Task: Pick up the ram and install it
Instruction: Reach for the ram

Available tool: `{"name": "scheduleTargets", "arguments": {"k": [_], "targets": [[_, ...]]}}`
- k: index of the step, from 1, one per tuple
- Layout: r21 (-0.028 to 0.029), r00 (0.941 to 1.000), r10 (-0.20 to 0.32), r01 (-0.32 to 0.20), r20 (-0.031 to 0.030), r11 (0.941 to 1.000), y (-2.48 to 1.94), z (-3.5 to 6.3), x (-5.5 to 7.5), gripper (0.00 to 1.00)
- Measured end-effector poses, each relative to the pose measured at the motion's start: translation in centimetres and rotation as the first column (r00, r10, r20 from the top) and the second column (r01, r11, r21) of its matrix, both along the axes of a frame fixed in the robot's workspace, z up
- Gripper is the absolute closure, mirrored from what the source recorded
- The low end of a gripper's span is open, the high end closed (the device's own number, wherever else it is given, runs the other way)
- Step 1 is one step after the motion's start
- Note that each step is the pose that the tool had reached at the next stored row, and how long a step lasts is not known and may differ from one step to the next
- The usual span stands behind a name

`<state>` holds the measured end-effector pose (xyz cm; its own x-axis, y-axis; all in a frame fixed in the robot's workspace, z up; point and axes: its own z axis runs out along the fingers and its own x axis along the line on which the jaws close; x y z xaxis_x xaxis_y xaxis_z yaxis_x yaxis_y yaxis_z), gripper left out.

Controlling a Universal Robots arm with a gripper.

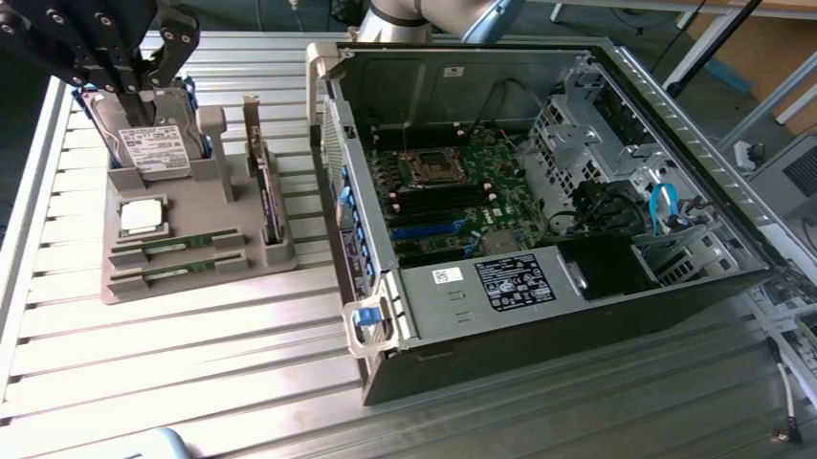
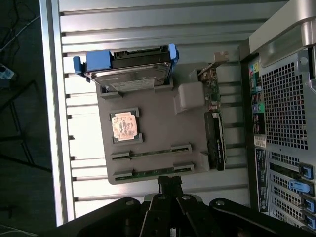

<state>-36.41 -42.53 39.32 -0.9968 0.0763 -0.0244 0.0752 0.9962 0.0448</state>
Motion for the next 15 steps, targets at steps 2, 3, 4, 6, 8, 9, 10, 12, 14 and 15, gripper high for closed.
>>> {"name": "scheduleTargets", "arguments": {"k": [2,3,4,6,8,9,10,12,14,15], "targets": [[0.0000,1.0000,0.000,0.000,0.0000,1.0000,-0.01,0.00,0.00,0.89],[0.0000,1.0000,0.000,0.000,0.0000,1.0000,-0.01,0.00,0.00,0.89],[-0.0001,1.0000,0.000,0.000,0.0000,1.0000,-0.01,0.00,0.00,0.89],[-0.0001,1.0000,0.000,0.000,0.0000,1.0000,-0.01,0.00,0.00,0.89],[0.0000,1.0000,0.000,0.000,0.0000,1.0000,-0.01,0.00,0.00,0.89],[-0.0001,1.0000,0.001,-0.001,0.0000,1.0000,-0.01,0.00,0.00,0.89],[0.0000,1.0000,0.001,-0.001,0.0000,1.0000,-0.01,0.00,0.00,0.89],[0.0000,1.0000,0.004,-0.004,0.0000,1.0000,-0.01,0.00,0.00,0.89],[-0.0001,1.0000,0.009,-0.009,0.0000,1.0000,-0.01,0.00,0.00,0.89],[-0.0001,0.9999,0.012,-0.012,-0.0001,0.9999,-0.01,0.00,0.00,0.89]]}}
